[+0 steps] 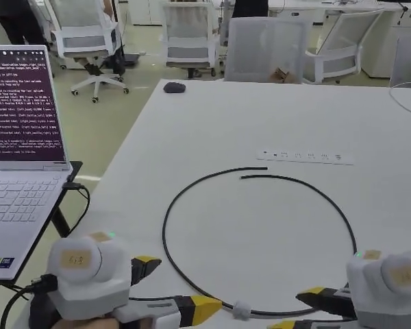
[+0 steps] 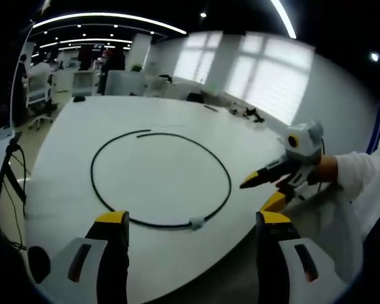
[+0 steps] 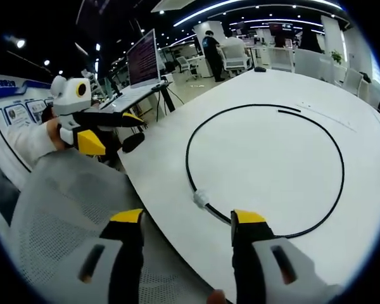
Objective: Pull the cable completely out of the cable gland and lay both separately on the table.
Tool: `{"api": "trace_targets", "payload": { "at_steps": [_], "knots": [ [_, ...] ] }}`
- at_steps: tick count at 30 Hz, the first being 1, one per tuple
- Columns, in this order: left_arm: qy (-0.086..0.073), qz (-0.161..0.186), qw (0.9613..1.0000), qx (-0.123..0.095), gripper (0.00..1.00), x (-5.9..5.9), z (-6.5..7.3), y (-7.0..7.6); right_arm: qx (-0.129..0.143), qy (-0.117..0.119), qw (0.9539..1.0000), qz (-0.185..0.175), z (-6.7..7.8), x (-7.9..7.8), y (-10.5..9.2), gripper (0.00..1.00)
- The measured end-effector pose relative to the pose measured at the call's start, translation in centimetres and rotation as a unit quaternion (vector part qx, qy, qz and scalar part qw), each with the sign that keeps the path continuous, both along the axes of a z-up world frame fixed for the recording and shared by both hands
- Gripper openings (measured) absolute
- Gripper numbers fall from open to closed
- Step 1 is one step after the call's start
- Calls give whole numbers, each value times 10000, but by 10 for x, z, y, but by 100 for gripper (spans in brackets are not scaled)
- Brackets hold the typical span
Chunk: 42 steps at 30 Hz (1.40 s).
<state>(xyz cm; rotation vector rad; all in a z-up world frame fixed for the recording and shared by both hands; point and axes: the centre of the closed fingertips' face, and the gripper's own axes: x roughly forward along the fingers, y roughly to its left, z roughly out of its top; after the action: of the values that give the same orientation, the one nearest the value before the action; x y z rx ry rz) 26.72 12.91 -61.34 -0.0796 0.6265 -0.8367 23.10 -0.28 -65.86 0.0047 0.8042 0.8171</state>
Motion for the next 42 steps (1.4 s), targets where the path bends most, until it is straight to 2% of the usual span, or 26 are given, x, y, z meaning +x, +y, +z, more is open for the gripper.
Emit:
{"api": "trace_targets", "payload": {
  "at_steps": [6,12,21,26,31,35,38,42],
  "knots": [
    [-2,1,10000,-14,82,0,0,0,-168,-39,9997,147,-3,9,-2,54],
    [-11,-27,10000,-9,82,0,0,0,-289,40,9989,379,-13,11,2,53],
    [-63,-32,10000,53,81,1,0,1,-653,-127,9949,754,-29,24,8,44],
    [-89,-61,9999,69,81,0,0,0,-630,-88,9950,765,-38,31,12,41],
    [-67,-17,10000,69,82,1,0,2,-590,105,9956,722,-52,32,15,34],
    [-44,14,10000,32,82,2,0,2,-549,278,9957,688,-64,31,19,35],
    [-30,-1,10000,33,82,1,-1,1,-590,327,9953,698,-72,30,21,34],
    [3,-30,10000,32,82,0,-2,0,-536,269,9959,679,-77,35,25,26]
  ]
}}
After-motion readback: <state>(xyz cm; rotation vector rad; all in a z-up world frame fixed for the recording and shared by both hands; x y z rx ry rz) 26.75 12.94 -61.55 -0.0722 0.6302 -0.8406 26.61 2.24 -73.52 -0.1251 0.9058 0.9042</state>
